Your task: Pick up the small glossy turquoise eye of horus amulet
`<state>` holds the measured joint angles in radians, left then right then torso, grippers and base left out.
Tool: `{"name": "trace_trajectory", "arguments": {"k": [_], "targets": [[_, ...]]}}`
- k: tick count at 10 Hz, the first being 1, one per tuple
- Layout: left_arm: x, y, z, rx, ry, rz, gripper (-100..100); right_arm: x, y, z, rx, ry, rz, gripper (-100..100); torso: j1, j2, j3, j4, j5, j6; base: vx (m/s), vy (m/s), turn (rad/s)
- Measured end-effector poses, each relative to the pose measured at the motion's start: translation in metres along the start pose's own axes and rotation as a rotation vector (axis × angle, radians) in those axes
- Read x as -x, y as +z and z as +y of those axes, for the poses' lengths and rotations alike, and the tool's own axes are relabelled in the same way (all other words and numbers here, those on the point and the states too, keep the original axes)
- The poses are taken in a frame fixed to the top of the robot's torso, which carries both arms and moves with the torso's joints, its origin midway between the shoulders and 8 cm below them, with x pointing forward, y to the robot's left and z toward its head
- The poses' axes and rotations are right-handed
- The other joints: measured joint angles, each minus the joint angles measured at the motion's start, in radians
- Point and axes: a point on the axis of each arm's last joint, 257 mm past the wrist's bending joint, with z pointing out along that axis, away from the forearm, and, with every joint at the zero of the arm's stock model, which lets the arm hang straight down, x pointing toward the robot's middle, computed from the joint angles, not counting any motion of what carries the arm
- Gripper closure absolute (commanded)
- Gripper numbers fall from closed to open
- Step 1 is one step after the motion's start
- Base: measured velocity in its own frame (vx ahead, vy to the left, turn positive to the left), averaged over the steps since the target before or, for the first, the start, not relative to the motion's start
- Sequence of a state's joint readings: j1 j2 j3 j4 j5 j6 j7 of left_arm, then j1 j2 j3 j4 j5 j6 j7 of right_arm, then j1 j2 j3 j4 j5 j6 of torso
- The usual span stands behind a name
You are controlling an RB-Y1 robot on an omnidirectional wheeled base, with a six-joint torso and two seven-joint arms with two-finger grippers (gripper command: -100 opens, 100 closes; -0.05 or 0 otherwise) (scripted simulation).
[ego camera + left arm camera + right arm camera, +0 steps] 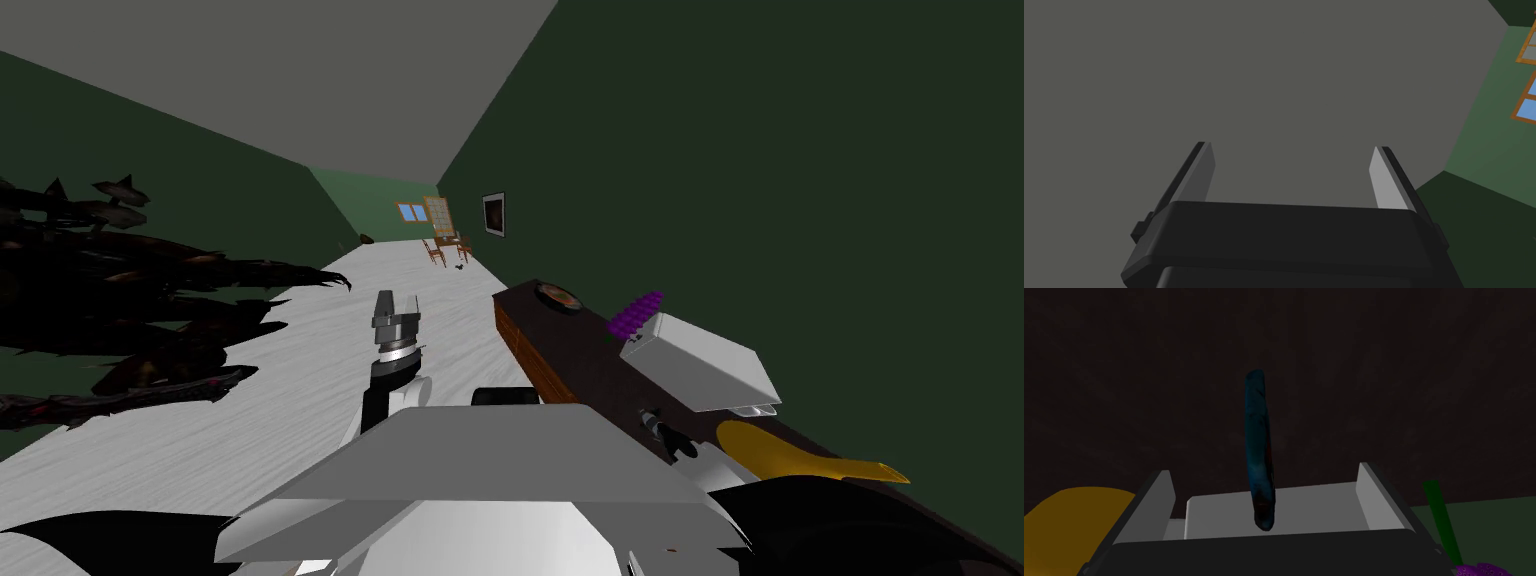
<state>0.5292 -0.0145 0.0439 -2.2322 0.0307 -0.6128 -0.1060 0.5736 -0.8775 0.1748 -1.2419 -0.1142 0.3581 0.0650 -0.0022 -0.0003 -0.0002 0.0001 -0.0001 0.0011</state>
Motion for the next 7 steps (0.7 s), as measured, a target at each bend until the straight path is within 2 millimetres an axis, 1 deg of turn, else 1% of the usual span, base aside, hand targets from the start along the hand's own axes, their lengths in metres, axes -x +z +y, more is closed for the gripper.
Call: {"name": "trace_trajectory", "arguments": {"k": [1,2,3,7], "targets": [[0.0,0.0,0.0,0.0,0.0,0.0,0,0.006,0.002,-0.009,-0.021,-0.009,-0.009,-100,0.0,0.0,0.0,0.0,0.0,0.0,0.014,-0.017,0.02],[0.0,0.0,0.0,0.0,0.0,0.0,0,0.007,0.002,-0.01,-0.023,-0.01,-0.01,0,0.001,0.001,0.001,0.0,0.0,0.001,0.0,0.0,0.0],[0.0,0.0,0.0,0.0,0.0,0.0,0,0.007,0.002,-0.01,-0.023,-0.009,-0.01,-100,0.002,0.002,0.001,0.0,0.0,0.001,0.004,-0.021,0.039],[0.0,0.0,0.0,0.0,0.0,0.0,0,-0.005,0.014,-0.013,-0.033,0.002,-0.009,-100,0.0,0.002,0.001,0.0,0.0,0.001,0.006,-0.037,0.036]]}}
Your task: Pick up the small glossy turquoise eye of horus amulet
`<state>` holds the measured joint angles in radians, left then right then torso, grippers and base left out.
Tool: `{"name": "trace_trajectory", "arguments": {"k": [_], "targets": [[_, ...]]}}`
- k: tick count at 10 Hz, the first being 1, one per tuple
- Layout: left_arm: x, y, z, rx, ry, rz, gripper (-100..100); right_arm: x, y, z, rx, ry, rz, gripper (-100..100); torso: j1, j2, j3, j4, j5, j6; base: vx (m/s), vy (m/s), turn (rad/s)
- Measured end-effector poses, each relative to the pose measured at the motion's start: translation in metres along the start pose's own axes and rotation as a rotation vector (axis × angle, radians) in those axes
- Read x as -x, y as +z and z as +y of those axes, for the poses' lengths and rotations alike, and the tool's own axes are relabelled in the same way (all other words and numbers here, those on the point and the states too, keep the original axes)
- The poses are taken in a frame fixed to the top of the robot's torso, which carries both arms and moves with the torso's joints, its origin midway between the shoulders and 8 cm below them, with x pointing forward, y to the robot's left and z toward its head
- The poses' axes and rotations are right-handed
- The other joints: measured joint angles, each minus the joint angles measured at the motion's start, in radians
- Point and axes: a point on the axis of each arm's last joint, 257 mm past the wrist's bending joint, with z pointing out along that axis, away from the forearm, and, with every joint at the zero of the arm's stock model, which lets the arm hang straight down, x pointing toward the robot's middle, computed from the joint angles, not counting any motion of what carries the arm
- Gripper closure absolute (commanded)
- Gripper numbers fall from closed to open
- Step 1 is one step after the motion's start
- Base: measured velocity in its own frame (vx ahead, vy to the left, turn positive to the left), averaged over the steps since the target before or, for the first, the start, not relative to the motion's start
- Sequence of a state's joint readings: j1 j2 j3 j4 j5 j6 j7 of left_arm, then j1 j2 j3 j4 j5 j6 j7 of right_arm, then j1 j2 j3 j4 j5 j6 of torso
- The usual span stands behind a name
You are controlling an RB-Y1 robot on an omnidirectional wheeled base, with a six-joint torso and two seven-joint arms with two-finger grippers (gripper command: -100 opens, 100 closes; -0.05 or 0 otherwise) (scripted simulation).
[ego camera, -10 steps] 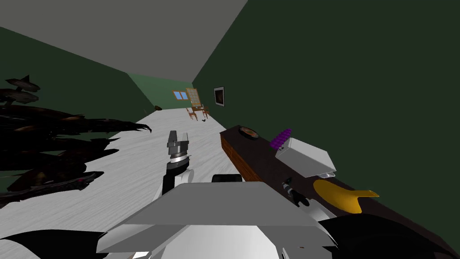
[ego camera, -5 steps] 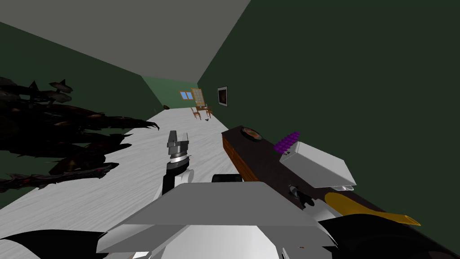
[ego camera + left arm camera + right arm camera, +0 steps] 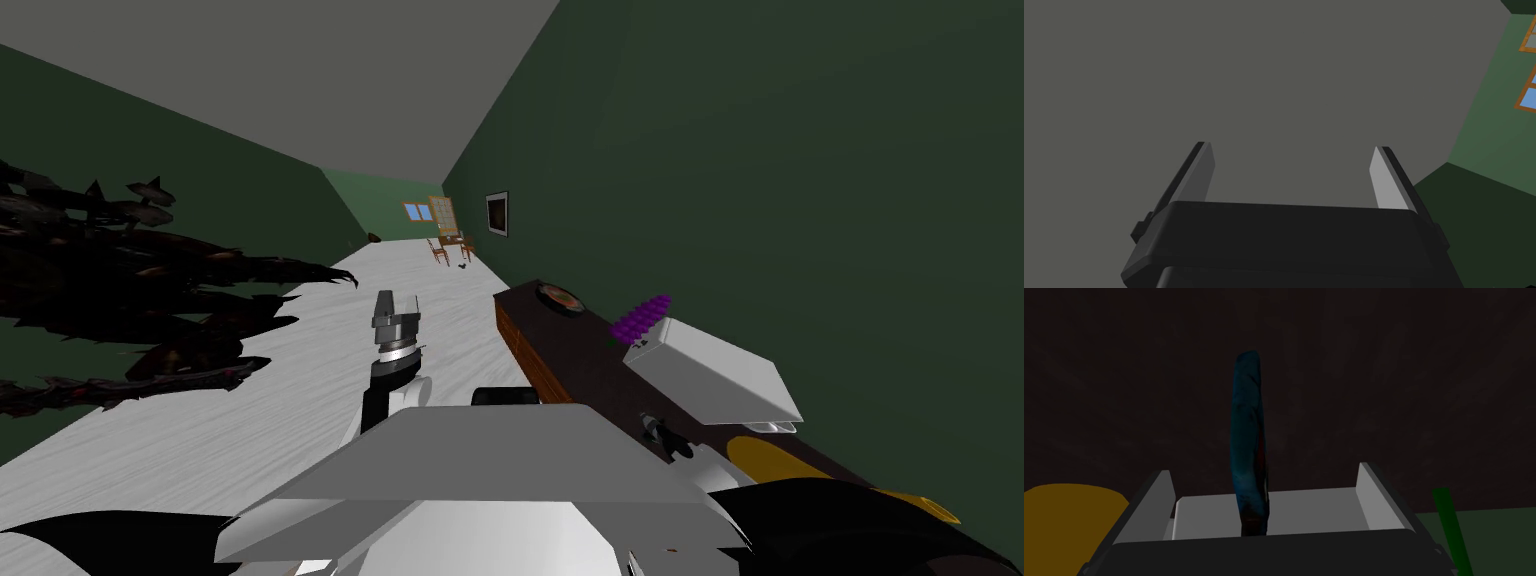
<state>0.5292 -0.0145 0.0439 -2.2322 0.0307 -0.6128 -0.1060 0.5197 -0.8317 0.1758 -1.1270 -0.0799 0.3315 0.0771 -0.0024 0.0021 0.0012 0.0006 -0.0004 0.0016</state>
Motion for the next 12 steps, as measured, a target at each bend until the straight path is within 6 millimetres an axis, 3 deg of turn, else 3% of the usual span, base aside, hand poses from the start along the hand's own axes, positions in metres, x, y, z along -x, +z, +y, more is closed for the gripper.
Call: {"name": "trace_trajectory", "arguments": {"k": [1,5,6,7,11,12], "targets": [[0.0,0.0,0.0,0.0,0.0,0.0,0,0.0,0.0,0.0,0.0,0.0,0.0,100,0.001,0.0,0.0,0.0,0.0,0.0,0.0,0.0,0.0],[0.0,0.0,0.0,0.0,0.0,0.0,0,0.0,0.0,-0.001,-0.001,-0.001,0.0,100,0.003,0.0,0.0,0.0,0.0,0.0,0.0,0.0,0.0],[0.0,0.0,0.0,0.0,0.0,0.0,0,0.0,0.0,-0.001,-0.001,-0.001,0.0,0,0.003,0.0,0.0,0.0,0.0,0.0,0.0,0.0,0.0],[0.0,0.0,0.0,0.0,0.0,0.0,0,0.0,0.0,-0.001,-0.001,-0.001,0.0,100,0.003,0.0,0.0,0.0,0.0,0.0,0.0,0.017,-0.033],[0.0,0.0,0.0,0.0,0.0,0.0,0,0.011,-0.009,0.002,0.009,-0.01,-0.001,100,0.006,0.001,0.001,0.001,0.002,0.0,-0.007,0.037,-0.038],[0.0,0.0,0.0,0.0,0.0,0.0,0,0.011,-0.01,0.002,0.009,-0.009,-0.001,0,0.005,0.001,0.001,0.0,0.001,0.0,0.0,0.0,0.0]]}}
